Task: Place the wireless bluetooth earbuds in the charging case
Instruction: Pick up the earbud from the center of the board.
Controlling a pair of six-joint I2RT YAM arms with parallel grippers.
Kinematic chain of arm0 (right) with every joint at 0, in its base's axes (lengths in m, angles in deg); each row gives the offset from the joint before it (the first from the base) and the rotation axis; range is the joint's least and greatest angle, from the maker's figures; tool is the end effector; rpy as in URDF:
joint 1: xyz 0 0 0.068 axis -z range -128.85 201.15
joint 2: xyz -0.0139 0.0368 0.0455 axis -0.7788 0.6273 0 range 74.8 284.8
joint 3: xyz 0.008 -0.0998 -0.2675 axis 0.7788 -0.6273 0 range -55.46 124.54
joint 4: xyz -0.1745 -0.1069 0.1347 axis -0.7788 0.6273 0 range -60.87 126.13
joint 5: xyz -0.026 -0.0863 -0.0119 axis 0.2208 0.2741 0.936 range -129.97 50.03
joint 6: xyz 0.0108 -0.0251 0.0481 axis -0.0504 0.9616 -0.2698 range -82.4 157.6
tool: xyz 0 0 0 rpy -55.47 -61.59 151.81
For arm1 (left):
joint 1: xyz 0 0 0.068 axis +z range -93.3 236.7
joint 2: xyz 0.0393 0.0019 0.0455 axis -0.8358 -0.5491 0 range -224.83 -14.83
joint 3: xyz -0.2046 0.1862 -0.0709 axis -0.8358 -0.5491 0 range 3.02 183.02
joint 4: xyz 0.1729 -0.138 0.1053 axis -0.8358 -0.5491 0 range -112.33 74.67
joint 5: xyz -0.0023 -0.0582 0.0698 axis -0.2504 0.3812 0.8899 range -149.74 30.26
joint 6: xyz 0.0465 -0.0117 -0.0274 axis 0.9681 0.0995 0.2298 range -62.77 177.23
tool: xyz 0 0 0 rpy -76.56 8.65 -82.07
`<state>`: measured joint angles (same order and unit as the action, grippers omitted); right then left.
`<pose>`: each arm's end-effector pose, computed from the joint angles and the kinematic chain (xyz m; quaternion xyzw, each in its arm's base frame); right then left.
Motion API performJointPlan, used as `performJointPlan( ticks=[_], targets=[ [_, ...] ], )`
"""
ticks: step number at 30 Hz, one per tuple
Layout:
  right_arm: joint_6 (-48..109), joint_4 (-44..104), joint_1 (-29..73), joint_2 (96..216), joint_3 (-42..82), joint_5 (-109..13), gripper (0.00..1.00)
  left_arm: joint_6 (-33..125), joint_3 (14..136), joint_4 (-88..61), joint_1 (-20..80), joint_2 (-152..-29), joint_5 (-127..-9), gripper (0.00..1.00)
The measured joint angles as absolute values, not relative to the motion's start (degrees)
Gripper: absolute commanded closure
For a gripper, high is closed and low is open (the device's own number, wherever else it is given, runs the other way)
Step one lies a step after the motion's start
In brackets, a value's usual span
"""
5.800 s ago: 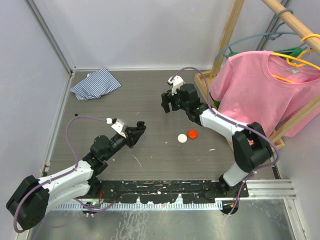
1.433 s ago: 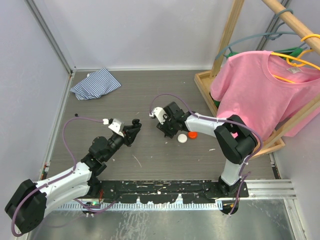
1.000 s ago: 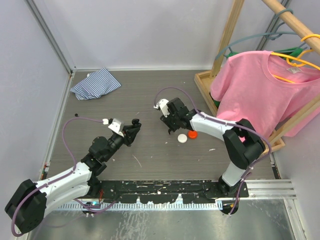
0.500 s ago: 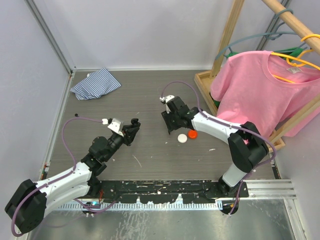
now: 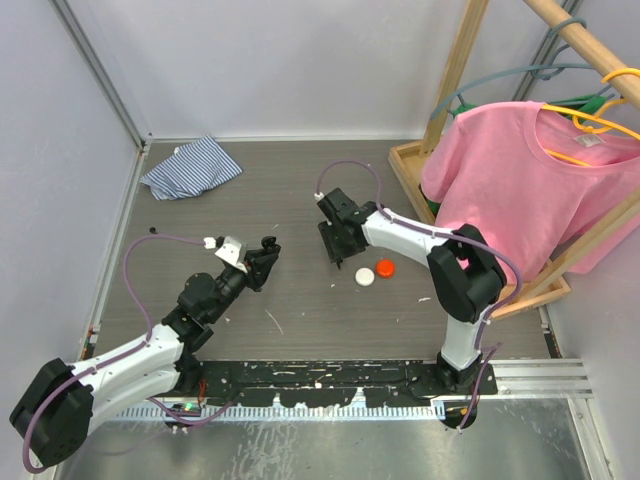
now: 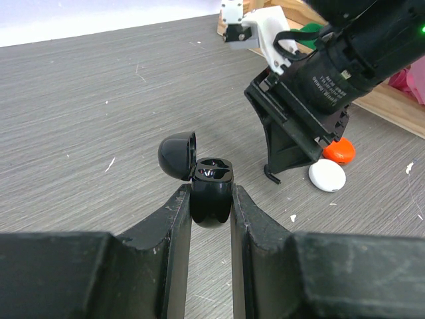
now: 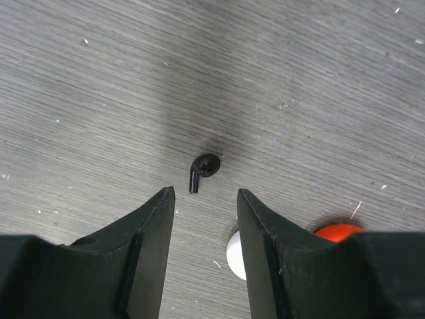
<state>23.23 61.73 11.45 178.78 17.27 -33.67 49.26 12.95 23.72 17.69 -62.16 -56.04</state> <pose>0.2808 0.2278 0.2159 -0.2011 0.9517 0.0550 0.2255 0.1264 -0.0993 0.2301 0.1640 0.6773 -0.2650 0.6664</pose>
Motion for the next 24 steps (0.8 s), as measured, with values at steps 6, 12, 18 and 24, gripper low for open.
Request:
performJointPlan(
  ticks=[6,12,18,24],
  targets=[
    [22.8,64.0,11.4,182.7,19.5,-33.9,0.52,49.4,13.0,23.7,17.7,-62.2,-56.0,1.0],
    [22.9,64.8,11.4,184.9,21.5,-33.9,0.52,49.4,13.0,23.7,17.7,-62.2,-56.0,1.0],
    [22.9,64.9,11.4,187.0,23.2,-34.1,0.54,49.4,13.0,23.7,17.7,-62.2,-56.0,1.0],
    [22.9,65.0,11.5,188.0,23.4,-34.1,0.57,49.4,13.0,23.7,17.7,-62.2,-56.0,1.0]
  ],
)
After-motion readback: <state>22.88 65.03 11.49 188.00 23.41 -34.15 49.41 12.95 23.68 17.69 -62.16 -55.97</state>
